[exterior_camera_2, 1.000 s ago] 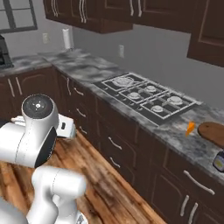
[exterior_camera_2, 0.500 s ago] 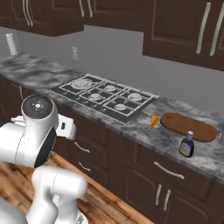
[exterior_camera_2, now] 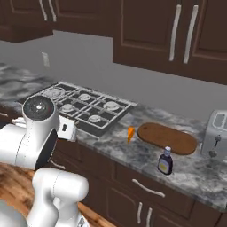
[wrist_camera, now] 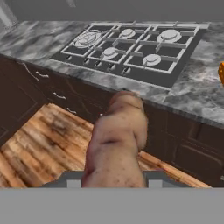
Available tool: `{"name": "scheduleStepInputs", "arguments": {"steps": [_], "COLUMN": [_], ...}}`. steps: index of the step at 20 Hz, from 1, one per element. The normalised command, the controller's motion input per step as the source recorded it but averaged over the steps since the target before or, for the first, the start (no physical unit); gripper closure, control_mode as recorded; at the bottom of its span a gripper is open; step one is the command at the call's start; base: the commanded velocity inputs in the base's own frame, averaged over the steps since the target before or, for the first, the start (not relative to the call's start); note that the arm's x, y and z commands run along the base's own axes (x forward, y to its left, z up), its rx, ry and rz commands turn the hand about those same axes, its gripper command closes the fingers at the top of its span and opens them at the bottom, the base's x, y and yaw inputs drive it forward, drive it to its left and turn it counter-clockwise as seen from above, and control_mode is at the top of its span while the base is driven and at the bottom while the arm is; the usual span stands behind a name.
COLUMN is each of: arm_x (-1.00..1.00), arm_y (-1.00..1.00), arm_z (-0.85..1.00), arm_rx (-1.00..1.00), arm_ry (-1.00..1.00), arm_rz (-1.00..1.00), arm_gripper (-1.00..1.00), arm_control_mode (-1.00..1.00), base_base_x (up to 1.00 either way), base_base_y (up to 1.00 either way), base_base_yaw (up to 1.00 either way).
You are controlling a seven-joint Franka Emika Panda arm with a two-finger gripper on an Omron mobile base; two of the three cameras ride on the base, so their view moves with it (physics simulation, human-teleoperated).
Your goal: Retrieve the reheated potato from the microwave, then place the potato, cheese, and condiment on the cutting board.
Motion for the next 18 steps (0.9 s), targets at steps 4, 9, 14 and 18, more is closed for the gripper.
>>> {"name": "scheduleStepInputs", "arguments": {"steps": [4,9,14,18], "arm_x": [0.0,0.0,0.0,0.0], "arm_y": [0.0,0.0,0.0,0.0], "arm_z": [0.0,0.0,0.0,0.0], "arm_rx": [0.0,0.0,0.0,0.0], "arm_ry": [0.0,0.0,0.0,0.0], "arm_rz": [0.0,0.0,0.0,0.0], "arm_gripper": [1.0,1.0,1.0,1.0], "arm_control_mode": [1.0,1.0,1.0,1.0], "base_base_x": [0.27,0.29,0.53,0.39], "base_base_y": [-0.17,0.01,0.0,-0.01], "base_base_yaw": [-0.58,-0.62,-0.27,-0.1]}}
